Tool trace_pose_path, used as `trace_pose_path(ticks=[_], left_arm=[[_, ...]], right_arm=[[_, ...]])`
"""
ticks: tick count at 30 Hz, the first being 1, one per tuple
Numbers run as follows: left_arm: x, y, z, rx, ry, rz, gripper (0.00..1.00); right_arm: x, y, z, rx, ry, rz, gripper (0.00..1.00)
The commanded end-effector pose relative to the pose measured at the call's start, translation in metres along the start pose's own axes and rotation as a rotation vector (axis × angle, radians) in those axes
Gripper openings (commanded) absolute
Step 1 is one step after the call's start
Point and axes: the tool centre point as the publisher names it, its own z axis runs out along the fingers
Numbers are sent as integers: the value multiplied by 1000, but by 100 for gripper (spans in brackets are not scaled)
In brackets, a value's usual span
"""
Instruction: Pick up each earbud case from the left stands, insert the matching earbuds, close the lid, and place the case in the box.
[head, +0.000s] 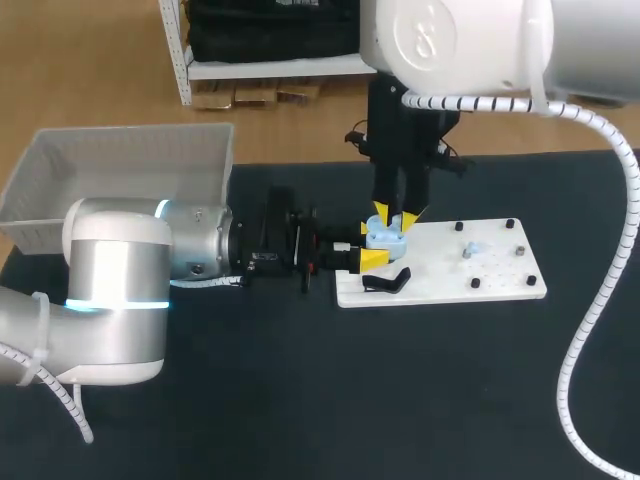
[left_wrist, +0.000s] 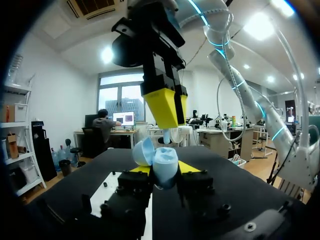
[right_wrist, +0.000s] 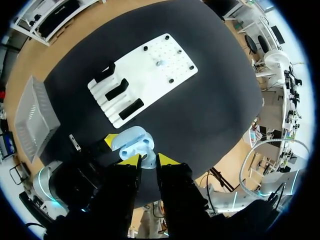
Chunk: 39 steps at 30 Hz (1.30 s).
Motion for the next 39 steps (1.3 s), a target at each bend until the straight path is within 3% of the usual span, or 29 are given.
trace_pose_path(ticks=[1,39], left_arm=[[1,-2,0,-6,-3,3,0],[1,-2,0,-6,-3,3,0]], right_arm=[[-1,2,1,4,4,0,0],[-7,5,11,33,11,12,0]])
